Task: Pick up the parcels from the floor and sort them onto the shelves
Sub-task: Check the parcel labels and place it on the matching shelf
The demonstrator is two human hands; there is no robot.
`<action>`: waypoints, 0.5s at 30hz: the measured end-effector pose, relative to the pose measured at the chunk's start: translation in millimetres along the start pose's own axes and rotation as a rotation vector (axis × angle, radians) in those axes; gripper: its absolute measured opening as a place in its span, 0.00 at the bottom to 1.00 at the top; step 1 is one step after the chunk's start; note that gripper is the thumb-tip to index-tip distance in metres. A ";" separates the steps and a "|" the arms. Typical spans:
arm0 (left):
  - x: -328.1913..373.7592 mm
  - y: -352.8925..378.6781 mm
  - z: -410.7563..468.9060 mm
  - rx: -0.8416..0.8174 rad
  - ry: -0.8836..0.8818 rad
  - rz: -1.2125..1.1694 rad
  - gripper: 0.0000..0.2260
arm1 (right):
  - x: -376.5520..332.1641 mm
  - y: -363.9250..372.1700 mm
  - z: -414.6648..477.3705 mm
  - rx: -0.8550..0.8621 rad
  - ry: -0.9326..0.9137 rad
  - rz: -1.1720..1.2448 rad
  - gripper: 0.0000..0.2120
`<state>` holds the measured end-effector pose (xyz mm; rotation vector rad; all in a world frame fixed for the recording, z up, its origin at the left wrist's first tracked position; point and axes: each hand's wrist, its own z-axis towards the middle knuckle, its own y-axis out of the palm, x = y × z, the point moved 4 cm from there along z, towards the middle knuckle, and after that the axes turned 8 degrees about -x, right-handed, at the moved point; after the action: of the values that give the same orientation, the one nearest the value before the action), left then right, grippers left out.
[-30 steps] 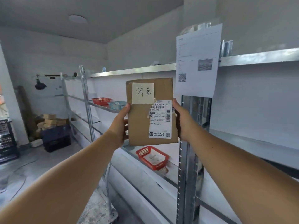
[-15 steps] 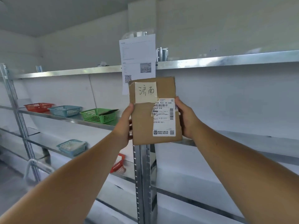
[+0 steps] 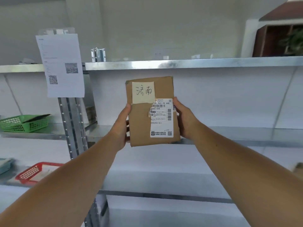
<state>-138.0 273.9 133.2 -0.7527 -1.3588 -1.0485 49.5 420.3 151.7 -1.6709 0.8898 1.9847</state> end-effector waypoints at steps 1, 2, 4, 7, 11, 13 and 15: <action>-3.1 20.4 1.4 -0.019 -0.009 0.000 0.41 | -5.1 -19.0 -10.7 0.018 -0.005 -0.005 0.33; -6.7 40.7 2.7 -0.036 -0.020 -0.004 0.40 | -10.2 -37.8 -21.7 0.036 -0.010 -0.013 0.32; -14.8 79.5 5.0 -0.061 -0.039 -0.010 0.36 | -19.3 -74.4 -43.6 0.071 -0.018 -0.026 0.31; -26.8 134.1 8.0 -0.112 -0.058 -0.014 0.31 | -30.9 -124.5 -75.7 0.122 -0.030 -0.037 0.32; -37.2 207.7 11.2 -0.193 -0.067 -0.010 0.34 | -47.1 -186.6 -118.7 0.185 -0.053 -0.061 0.33; -41.4 242.4 12.2 -0.226 -0.080 -0.018 0.35 | -54.8 -214.4 -139.0 0.227 -0.059 -0.079 0.34; -46.2 275.0 13.1 -0.247 -0.104 -0.033 0.38 | -62.5 -240.3 -157.6 0.258 -0.063 -0.093 0.36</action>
<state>111.7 398.7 128.6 -0.9808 -1.3472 -1.2321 334.9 491.0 147.6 -1.4697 0.9807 1.7673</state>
